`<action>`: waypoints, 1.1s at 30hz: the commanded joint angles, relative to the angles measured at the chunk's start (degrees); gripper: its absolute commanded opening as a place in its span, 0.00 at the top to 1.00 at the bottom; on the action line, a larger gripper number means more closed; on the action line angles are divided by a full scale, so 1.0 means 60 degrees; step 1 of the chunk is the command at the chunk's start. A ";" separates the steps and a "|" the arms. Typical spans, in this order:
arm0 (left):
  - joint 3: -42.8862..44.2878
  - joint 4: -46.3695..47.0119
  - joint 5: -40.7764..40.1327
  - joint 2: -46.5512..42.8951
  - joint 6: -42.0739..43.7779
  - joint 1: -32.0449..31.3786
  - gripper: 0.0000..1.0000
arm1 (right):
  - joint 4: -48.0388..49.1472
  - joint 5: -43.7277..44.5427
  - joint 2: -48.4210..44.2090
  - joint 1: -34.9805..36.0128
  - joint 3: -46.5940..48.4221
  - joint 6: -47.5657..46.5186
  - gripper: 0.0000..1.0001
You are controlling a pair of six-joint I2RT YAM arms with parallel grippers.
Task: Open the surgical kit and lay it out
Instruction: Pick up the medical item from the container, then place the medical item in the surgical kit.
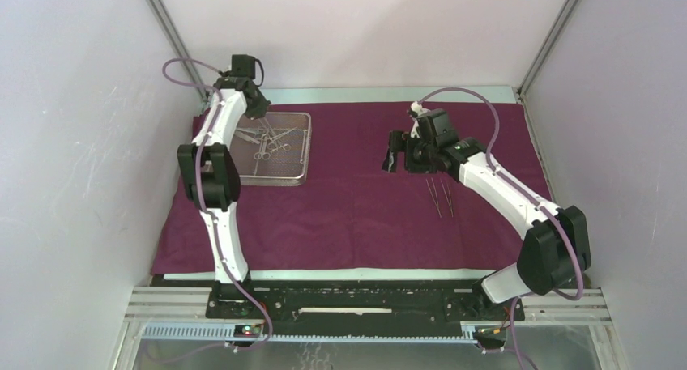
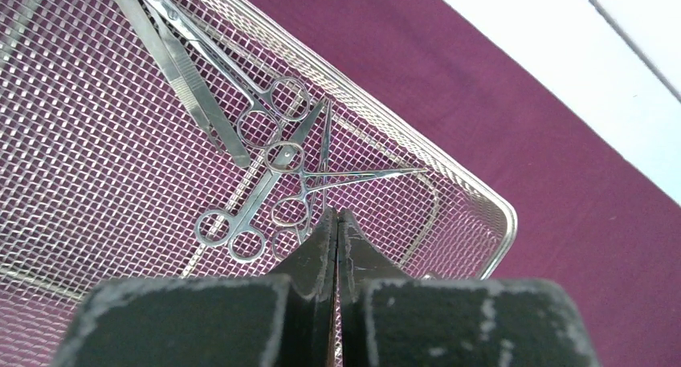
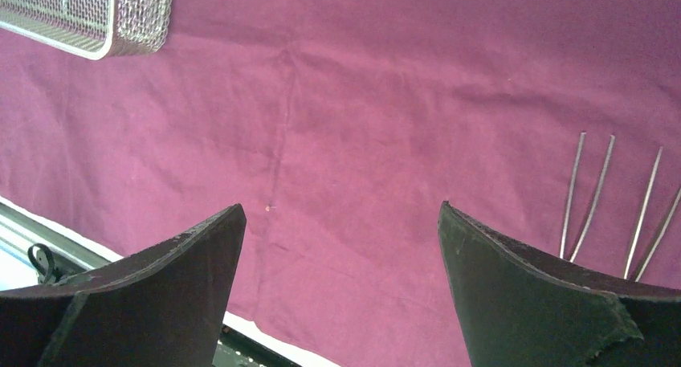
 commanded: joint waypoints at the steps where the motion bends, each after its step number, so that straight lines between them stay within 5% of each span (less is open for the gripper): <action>1: 0.0821 -0.0645 -0.0159 -0.0947 0.0527 0.0097 1.00 | 0.0193 0.0360 -0.0277 0.0612 0.0539 -0.0468 0.00; 18: -0.1260 -0.1449 0.0531 -0.3494 -0.0330 -0.1402 1.00 | -0.0163 0.3254 0.1090 0.3899 0.3183 -0.0975 0.08; 33: -0.1666 -0.1414 0.1098 -0.3236 -0.1813 -0.3510 1.00 | 0.0328 0.4620 0.2220 0.4882 0.3208 -0.0764 0.44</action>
